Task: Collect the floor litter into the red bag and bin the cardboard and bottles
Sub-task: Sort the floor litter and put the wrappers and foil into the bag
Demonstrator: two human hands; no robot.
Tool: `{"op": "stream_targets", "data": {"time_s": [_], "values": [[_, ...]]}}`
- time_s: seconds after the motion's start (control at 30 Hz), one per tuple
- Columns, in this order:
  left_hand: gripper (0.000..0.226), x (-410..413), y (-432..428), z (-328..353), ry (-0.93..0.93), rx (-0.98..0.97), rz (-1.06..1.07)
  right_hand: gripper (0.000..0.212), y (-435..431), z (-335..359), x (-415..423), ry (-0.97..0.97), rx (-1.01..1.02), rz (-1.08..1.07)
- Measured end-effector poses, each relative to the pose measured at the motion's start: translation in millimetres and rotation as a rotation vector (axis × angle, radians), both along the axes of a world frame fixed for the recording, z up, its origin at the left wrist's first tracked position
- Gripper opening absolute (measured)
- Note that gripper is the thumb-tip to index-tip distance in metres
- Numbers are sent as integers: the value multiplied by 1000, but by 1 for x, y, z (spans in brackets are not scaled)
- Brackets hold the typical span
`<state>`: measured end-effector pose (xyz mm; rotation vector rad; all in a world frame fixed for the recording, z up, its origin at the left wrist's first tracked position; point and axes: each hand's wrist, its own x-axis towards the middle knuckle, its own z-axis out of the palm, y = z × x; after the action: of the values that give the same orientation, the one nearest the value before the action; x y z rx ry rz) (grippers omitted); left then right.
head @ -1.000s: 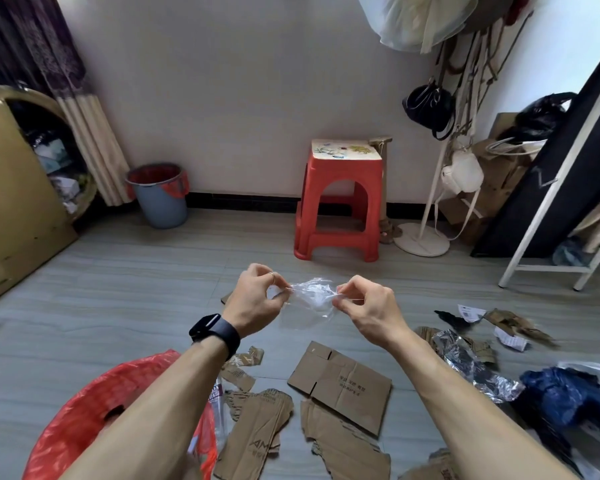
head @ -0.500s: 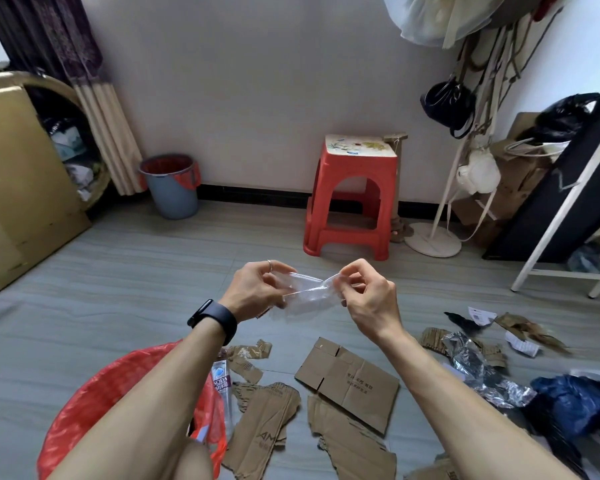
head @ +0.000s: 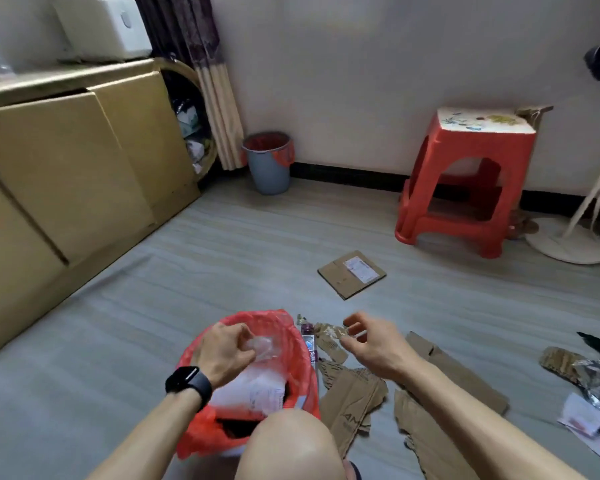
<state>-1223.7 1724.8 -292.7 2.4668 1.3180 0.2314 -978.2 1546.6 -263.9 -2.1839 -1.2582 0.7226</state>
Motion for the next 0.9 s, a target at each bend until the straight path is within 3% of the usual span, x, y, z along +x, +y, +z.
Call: {"op": "stream_targets", "data": {"time_s": [0.07,0.13,0.27,0.37,0.6,0.9], "values": [[10,-6,-11,-32,105,-24,-48,36,15,-26,-25,25,-13,60],[18,-2,-16,-60,185,-81,-42,44,27,-52,-47,-1,-50,131],[57,19,-23,-109,225,-355,69,77,37,-93,-75,-15,-129,174],[86,28,-24,-142,443,-419,53,97,41,-111,-83,3,-122,160],[82,31,-24,-182,632,-448,59,94,35,-121,-96,132,24,110],[70,41,-15,-222,582,-445,111,94,38,-133,-95,221,7,121]]}}
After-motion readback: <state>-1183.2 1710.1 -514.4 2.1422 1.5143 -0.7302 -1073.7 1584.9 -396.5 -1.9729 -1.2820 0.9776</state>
